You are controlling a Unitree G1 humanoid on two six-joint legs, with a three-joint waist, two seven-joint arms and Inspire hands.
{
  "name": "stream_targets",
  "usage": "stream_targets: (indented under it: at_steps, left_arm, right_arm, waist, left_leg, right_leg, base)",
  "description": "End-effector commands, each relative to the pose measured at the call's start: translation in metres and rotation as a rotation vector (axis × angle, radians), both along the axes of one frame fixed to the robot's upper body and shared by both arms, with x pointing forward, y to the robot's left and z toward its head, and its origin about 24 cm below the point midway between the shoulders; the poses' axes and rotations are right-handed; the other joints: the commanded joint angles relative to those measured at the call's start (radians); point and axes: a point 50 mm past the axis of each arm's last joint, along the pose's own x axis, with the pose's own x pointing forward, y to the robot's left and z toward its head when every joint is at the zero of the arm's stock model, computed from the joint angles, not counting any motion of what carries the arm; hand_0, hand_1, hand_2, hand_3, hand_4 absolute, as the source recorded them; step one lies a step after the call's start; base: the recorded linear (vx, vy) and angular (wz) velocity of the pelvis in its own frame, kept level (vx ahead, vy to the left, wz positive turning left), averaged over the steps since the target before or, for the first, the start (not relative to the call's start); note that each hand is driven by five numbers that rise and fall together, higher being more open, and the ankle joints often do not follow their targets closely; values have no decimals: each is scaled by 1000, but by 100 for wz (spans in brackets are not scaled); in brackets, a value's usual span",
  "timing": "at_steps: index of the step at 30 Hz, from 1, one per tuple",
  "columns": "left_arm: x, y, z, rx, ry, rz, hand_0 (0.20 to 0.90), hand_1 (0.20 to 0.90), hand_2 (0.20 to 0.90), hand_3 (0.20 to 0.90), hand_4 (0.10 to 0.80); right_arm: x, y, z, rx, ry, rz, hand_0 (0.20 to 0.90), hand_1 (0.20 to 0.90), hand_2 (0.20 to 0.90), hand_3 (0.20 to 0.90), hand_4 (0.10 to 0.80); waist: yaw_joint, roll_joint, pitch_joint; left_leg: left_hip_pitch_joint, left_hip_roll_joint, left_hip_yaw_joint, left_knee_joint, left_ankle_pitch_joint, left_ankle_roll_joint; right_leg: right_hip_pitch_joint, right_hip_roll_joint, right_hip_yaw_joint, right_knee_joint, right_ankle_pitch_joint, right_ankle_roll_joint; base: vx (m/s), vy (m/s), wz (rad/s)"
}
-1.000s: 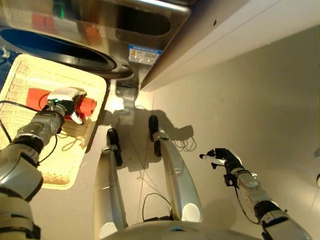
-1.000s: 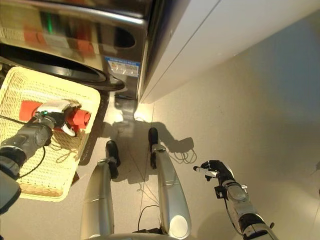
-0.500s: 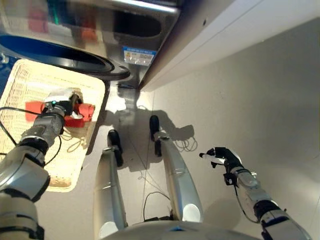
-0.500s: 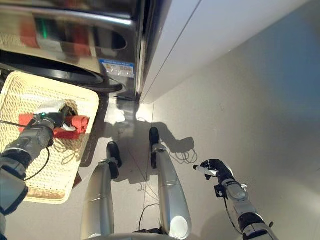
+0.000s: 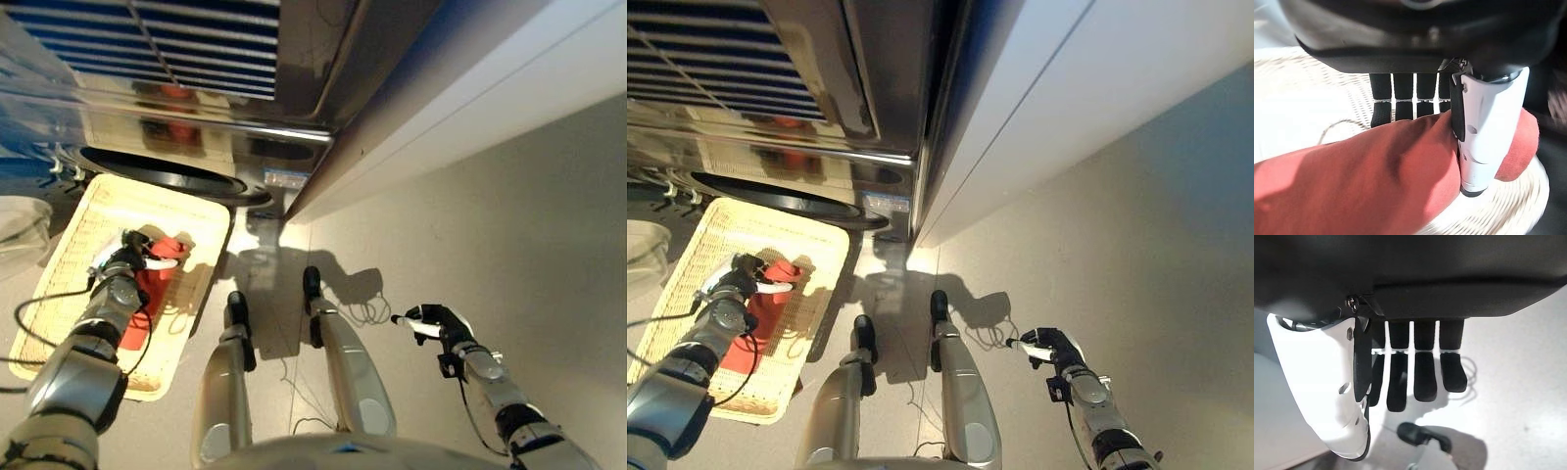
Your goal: Pick up the clothes and place them into the washing machine
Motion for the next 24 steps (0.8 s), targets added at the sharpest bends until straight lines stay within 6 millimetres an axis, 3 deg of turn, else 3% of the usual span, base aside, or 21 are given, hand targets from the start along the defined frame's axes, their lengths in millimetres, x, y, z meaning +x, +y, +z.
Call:
stream_targets:
  at_steps: [1, 9, 12, 19, 22, 24]
  left_arm:
    - [-15, 17, 1, -348, -309, 325, 200, 200, 200, 200, 300]
    - [0, -16, 4, -971, -858, 585, 200, 200, 200, 200, 300]
    - [7, -23, 10, -1094, -981, 637, 200, 200, 200, 200, 300]
    - [20, -34, 28, -1162, -1110, 648, 200, 200, 200, 200, 300]
    - [32, -39, 50, -1196, -1216, 612, 200, 200, 200, 200, 300]
    - [36, -39, 59, -1207, -1256, 605, 200, 200, 200, 200, 300]
  right_arm:
    - [-47, -32, -9, -80, 101, -109, 900, 900, 900, 900, 800]
    - [-56, -32, -11, -95, 117, -107, 900, 900, 900, 900, 800]
    - [-56, -31, -12, -102, 118, -109, 900, 900, 900, 900, 800]
    - [-56, -24, -15, -98, 115, -115, 900, 900, 900, 900, 800]
    - [-56, -21, -17, -97, 117, -116, 900, 900, 900, 900, 800]
    - [-55, -18, -18, -92, 115, -114, 900, 900, 900, 900, 800]
  waist:
    - [-10, 5, -36]
    - [-2, -3, -38]
    - [-5, -11, -45]
    - [-13, -23, -58]
    - [-21, -36, -62]
    - [-21, -37, -72]
  left_leg:
    - [-82, -43, -19, -10, 63, -41]
    - [-83, -35, -27, 15, 43, -42]
    - [-86, -32, -26, 20, 37, -42]
    - [-97, -24, -27, 25, 32, -43]
    - [-99, -18, -24, 23, 31, -44]
    - [-91, -11, -36, 27, -2, -49]
  right_leg:
    - [80, 2, -38, -126, 77, 24]
    - [87, 7, -40, -111, 60, 21]
    - [85, 11, -39, -112, 57, 21]
    - [75, 15, -33, -112, 58, 20]
    - [70, 18, -30, -115, 60, 21]
    - [77, 25, -22, -113, 38, 27]
  base:
    - [19, 3, 3]
    - [9, -8, 5]
    - [3, -3, -1]
    - [0, 0, 0]
    - [44, -5, 2]
    - [124, -5, -1]
